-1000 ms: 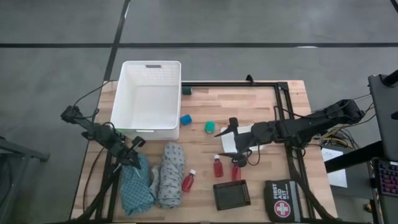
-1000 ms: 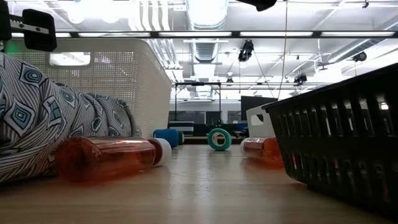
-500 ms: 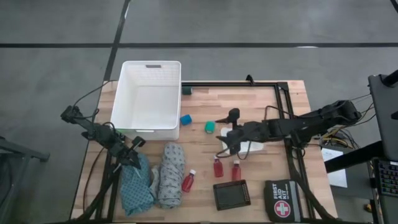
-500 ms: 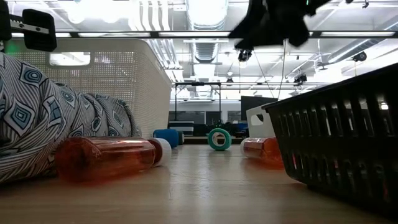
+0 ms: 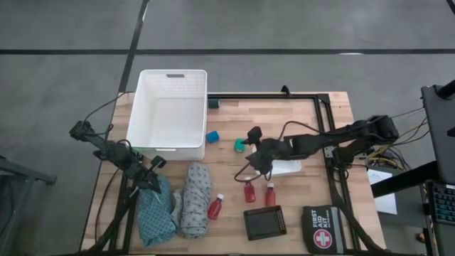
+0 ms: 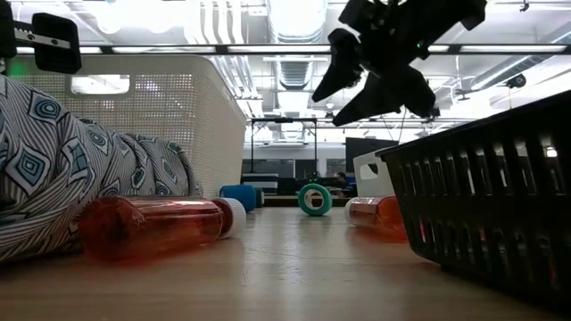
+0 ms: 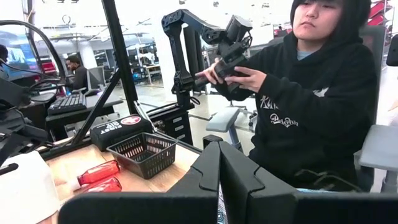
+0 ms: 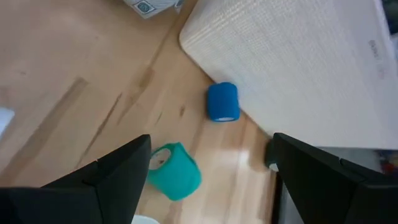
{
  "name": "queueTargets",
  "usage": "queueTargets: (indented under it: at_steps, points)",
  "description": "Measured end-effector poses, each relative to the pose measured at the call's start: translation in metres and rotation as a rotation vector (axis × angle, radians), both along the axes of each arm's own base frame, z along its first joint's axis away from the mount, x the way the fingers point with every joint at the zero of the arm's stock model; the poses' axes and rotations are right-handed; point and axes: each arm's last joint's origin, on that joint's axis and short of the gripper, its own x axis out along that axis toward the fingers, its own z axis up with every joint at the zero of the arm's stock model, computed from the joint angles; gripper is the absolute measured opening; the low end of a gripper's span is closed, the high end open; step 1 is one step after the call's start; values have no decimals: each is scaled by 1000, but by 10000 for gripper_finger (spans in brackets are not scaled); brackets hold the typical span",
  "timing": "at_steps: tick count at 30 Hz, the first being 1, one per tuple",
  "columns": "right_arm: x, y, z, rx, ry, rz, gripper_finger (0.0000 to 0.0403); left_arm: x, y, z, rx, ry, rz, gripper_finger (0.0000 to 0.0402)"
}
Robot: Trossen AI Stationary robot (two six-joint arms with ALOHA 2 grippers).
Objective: Pick & place medical supplies in basket/bin
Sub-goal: Put the light green bandage into the small white bin
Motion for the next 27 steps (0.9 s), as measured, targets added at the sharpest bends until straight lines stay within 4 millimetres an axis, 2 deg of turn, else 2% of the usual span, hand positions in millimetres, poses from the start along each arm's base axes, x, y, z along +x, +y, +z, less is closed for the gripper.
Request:
queueTargets:
  at_steps: [5,10,15,19,23,27]
  points:
    - [-3,0,3,129,-5,-102,331,0,0,0,0,0,0,6]
    - [-5,-1,1,14,92,38,331,0,0,0,0,0,0,6]
    - [-1,-5,13,-50,154,113,331,0,0,0,0,0,0,6]
    - [5,-17,28,7,173,148,331,0,0,0,0,1,0,6]
    - [16,-35,24,44,274,209,331,0,0,0,0,0,0,6]
    - [33,-49,16,-20,356,274,331,1,0,0,3,5,1,6]
